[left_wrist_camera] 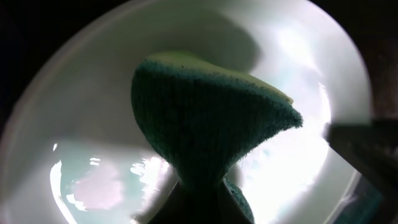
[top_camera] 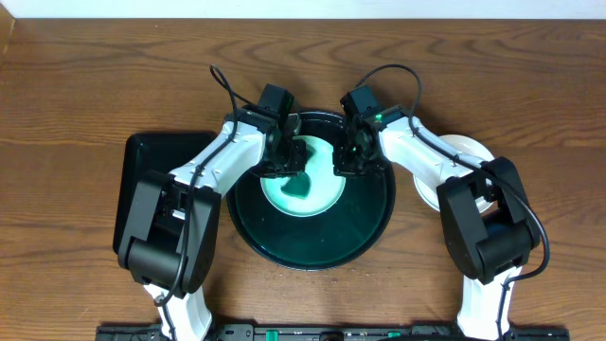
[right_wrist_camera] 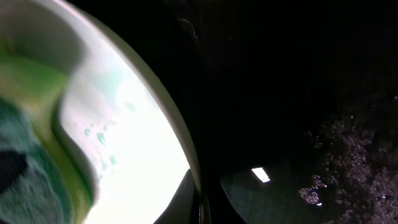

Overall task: Clean dirty plates on tray and stack at the side
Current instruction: 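Scrub the last plate with the sponge while right gripper holds it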

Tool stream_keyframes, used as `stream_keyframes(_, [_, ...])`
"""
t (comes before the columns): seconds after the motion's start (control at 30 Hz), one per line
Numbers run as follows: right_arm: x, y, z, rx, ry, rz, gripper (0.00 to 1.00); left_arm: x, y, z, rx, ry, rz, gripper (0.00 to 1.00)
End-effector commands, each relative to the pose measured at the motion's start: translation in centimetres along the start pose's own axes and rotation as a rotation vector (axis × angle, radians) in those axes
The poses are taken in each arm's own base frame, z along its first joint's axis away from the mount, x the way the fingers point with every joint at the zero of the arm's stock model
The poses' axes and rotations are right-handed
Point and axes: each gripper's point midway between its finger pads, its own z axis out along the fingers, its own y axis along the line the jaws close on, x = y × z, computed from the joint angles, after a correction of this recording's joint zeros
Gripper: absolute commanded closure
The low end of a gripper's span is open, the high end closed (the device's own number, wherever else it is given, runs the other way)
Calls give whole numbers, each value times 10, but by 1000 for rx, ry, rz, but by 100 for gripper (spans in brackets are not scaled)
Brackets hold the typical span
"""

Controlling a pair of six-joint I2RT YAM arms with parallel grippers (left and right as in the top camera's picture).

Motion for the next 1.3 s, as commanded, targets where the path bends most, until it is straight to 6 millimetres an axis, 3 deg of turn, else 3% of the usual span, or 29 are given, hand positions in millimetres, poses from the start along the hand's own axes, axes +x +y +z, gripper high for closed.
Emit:
stream_keyframes(0.0, [0,0,1,3,-1,13,99,-14,40,1,-214,-72,18,93])
stream_keyframes(0.17, [0,0,1,3,-2,11,99,-16,63,-6,-351,-96,15,93])
stream_keyframes(0.43, [0,0,1,3,-2,11,99,21,72,-9,-386,47,-48,93])
stream_keyframes(0.5, [0,0,1,2,-2,11,99,37,58,-6,-300,128,-48,93])
stream_keyframes(0.7, [0,0,1,2,-2,11,99,53,0,-1,62,227,115,93])
stream_keyframes(0.87, [0,1,1,-1,0,7,99,42,-16,0,147,181,147,93])
stream_keyframes(1.0, [0,1,1,-1,0,6,99,16,-20,3,151,71,192,93])
stream_keyframes(1.1, [0,1,1,-1,0,4,99,-4,-2,5,29,-13,186,93])
stream_keyframes(1.27, [0,1,1,-1,0,4,99,-30,67,-10,-386,-154,28,93])
